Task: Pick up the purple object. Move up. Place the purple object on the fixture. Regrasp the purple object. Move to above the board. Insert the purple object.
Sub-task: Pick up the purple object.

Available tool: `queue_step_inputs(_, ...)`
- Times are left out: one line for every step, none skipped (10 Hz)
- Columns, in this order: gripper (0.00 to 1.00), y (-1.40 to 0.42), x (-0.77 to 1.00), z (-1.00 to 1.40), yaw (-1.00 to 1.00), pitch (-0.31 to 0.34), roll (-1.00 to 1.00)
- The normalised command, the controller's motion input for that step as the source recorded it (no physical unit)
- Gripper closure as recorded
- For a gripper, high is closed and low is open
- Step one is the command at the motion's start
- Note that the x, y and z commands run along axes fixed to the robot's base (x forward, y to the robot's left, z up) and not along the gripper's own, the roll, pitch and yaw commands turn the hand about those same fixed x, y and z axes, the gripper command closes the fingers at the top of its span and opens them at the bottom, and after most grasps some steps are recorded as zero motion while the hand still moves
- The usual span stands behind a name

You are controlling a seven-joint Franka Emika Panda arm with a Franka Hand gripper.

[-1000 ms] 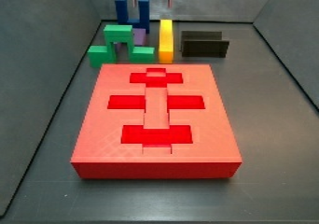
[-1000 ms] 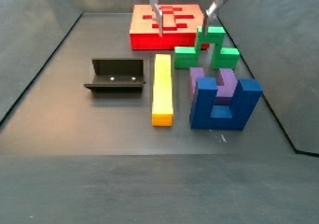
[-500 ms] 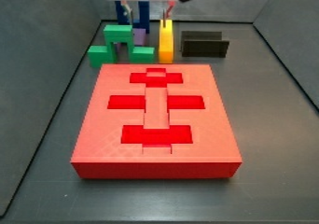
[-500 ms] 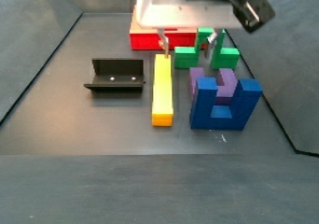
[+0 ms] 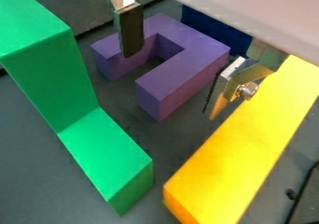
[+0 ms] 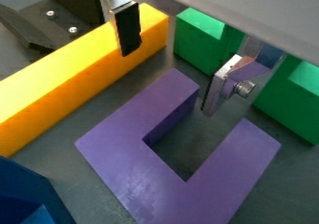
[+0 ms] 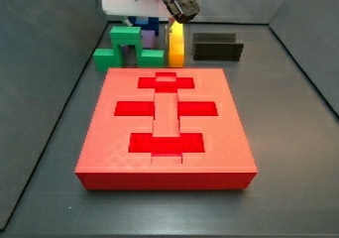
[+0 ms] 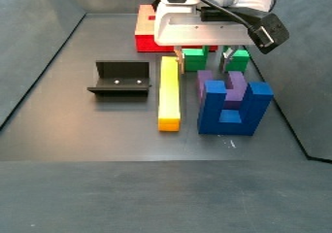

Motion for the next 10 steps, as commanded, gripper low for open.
queue_step_inputs(0.0,0.0,0.0,-0.18,-0.03,0.0,0.0)
queue_step_inputs(0.0,0.0,0.07,-0.27,0.0,0.0,0.0)
queue_step_inputs(0.0,0.01,0.11,-0.32,0.0,0.0,0.0)
queue_step_inputs(0.0,0.0,0.13,-0.34,0.0,0.0,0.0)
queue_step_inputs(0.0,0.0,0.07,-0.34,0.0,0.0,0.01)
queue_step_inputs(0.0,0.0,0.02,-0.27,0.0,0.0,0.01)
queue_step_inputs(0.0,0.0,-0.01,-0.09,0.0,0.0,0.01)
queue_step_inputs(0.0,0.0,0.0,0.0,0.0,0.0,-0.02)
queue_step_inputs(0.0,-0.02,-0.03,0.0,-0.03,0.0,0.0)
queue_step_inputs(0.0,-0.07,0.0,0.09,-0.01,0.0,0.0)
